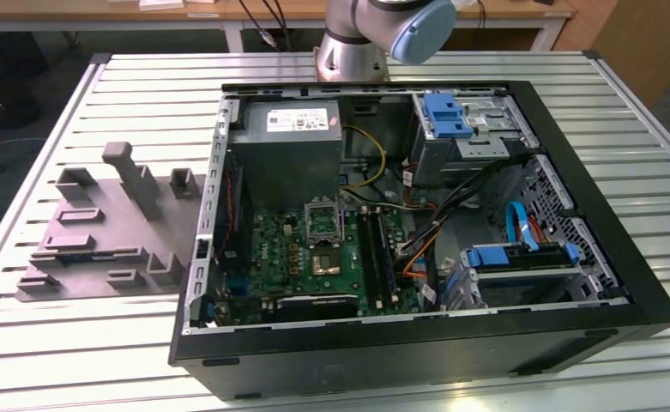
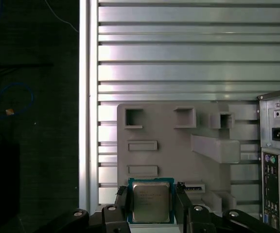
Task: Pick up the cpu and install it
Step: 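Pick up the cpu and move it towards the insertion slot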
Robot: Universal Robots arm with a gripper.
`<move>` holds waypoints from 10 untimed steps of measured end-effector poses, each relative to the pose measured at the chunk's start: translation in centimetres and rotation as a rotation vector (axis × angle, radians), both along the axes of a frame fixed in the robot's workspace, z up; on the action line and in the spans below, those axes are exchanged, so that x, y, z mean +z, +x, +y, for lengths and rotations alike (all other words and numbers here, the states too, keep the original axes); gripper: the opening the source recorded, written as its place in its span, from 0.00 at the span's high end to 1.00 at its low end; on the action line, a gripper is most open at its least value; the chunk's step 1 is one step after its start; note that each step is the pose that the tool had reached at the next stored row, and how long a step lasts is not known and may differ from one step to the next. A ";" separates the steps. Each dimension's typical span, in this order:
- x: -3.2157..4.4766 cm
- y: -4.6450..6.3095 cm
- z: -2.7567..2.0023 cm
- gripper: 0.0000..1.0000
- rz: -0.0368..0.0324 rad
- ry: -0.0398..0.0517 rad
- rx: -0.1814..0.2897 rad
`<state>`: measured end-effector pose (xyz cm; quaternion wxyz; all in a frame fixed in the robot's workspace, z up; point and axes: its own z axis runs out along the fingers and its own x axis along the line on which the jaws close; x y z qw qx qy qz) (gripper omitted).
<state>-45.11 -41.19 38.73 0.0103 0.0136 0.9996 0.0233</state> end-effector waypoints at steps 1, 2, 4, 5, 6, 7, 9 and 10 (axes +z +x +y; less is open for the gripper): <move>0.00 0.3 0.00 0.53 0.0001 0.0000 0.000; 0.00 0.6 0.00 0.53 0.0000 0.0000 0.000; 0.00 0.7 0.00 0.53 0.0001 0.0001 0.000; 0.01 0.7 0.00 0.53 0.0001 0.0000 0.000; 0.00 0.7 0.00 0.53 0.0001 0.0000 0.000; 0.00 0.7 0.00 0.53 0.0000 0.0000 0.000; 0.01 0.8 0.00 0.53 0.0001 0.0000 0.000; 0.01 0.8 0.00 0.53 0.0001 0.0000 0.000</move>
